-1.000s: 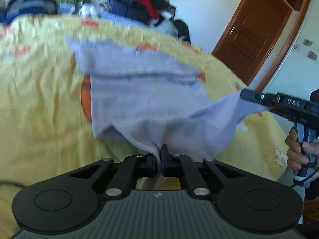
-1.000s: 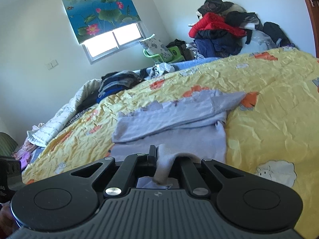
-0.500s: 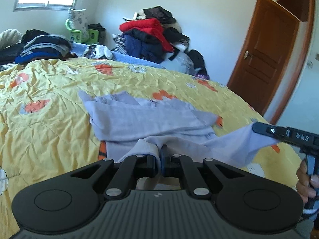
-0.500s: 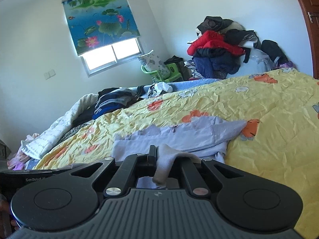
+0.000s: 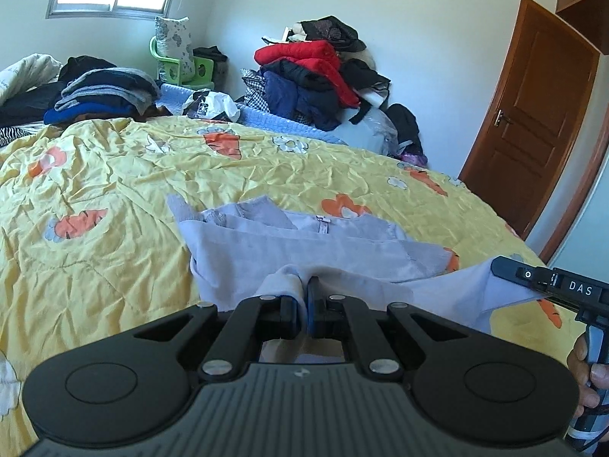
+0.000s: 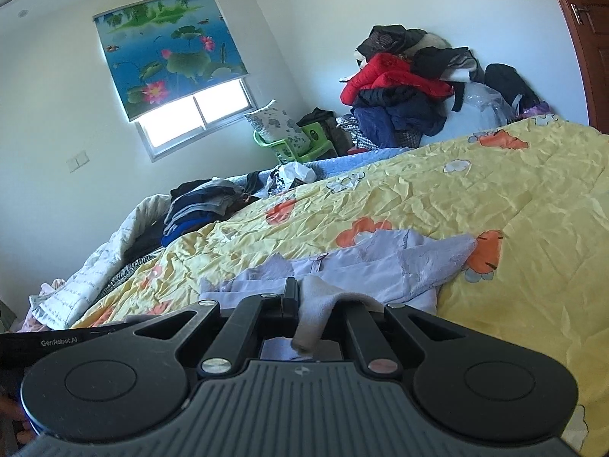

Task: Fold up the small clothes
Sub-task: 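Lift the hem with both tools and fold it over onto the collar, then open both tools to release the folded hem and withdraw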

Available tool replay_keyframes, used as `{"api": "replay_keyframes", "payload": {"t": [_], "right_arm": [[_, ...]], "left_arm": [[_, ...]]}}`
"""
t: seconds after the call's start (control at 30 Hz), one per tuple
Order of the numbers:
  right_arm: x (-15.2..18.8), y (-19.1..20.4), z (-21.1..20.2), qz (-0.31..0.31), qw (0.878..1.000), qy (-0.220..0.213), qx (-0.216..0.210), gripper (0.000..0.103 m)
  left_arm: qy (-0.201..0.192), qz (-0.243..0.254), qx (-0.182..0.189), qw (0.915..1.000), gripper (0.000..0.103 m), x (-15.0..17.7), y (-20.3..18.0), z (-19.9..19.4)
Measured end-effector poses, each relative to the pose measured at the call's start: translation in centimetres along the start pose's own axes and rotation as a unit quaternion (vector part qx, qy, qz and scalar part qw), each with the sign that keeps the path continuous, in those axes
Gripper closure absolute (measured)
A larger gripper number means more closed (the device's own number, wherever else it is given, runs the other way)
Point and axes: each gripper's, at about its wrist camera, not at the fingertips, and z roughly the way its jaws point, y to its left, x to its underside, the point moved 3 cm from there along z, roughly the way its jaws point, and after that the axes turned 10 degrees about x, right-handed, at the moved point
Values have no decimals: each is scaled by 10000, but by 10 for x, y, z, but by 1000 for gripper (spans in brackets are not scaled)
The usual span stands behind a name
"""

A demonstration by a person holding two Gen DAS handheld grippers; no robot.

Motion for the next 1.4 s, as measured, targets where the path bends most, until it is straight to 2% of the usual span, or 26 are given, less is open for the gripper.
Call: {"api": "replay_keyframes", "payload": {"t": [0.33, 0.9, 1.17, 1.4], "right_arm": [[-6, -6, 34, 136, 9998, 67, 112, 97], [-22, -17, 79, 379, 9989, 45, 267, 97], [-29, -26, 116, 545, 9977, 191, 341, 97], [-34, -39, 151, 800, 9950, 478, 366, 96]], "left_arm": [[76, 75, -358, 9993, 98, -16, 7, 29], [195, 36, -542, 9983, 98, -48, 24, 81], [392, -115, -557, 9976, 98, -59, 38, 118], [795, -467, -427, 9948, 98, -65, 60, 158]]}}
